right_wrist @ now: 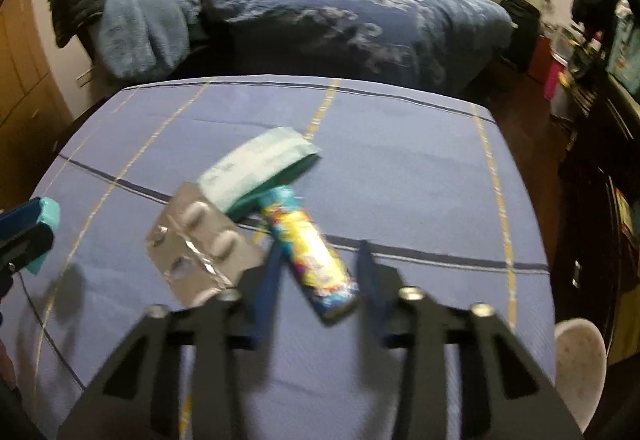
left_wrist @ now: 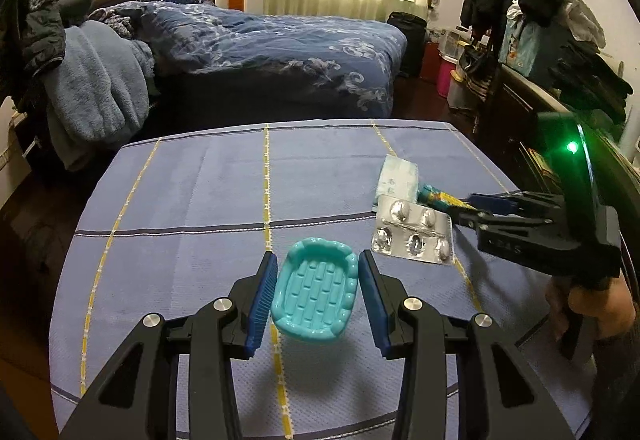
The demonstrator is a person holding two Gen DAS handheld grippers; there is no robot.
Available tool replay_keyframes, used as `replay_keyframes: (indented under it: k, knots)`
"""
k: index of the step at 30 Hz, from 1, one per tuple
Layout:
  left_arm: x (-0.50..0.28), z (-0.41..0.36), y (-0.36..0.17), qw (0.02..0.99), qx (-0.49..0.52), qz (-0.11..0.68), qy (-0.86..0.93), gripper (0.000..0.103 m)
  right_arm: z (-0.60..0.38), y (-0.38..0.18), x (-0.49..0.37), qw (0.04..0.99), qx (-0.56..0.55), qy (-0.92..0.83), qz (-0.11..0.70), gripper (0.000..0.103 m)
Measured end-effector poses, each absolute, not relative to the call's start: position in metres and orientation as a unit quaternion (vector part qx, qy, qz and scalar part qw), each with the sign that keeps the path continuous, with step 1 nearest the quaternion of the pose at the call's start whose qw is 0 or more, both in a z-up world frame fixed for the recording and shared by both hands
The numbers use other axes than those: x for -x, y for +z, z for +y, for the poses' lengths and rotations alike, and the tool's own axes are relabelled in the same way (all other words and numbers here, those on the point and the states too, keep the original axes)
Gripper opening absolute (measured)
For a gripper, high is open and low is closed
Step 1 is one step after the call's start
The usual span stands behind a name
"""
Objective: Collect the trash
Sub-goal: 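Carry the soap dish and tube with both tools over the wastebasket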
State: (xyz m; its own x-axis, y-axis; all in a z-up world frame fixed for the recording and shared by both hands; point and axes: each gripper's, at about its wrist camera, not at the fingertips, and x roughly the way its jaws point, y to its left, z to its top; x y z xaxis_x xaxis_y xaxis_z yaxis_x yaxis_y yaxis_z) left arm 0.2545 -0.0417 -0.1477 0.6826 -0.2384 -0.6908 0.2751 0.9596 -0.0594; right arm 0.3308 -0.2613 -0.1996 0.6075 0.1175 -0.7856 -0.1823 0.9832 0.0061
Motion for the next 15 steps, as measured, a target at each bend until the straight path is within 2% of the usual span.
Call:
replay_keyframes:
  k: [3,15]
  knots:
    - [-0.253,-0.041,-0.146,0.918,-0.022,0.371,-0.139,0.042,-0.255,-0.199,-0.331,0.894,0.039,0.093,0.437,0.024]
    - [-0.229,-0.064,-0.122,0.922,-0.019,0.347,-0.169,0.042,-0.284,-0.169,-0.267,0.909,-0.018,0.094,0.406,0.024]
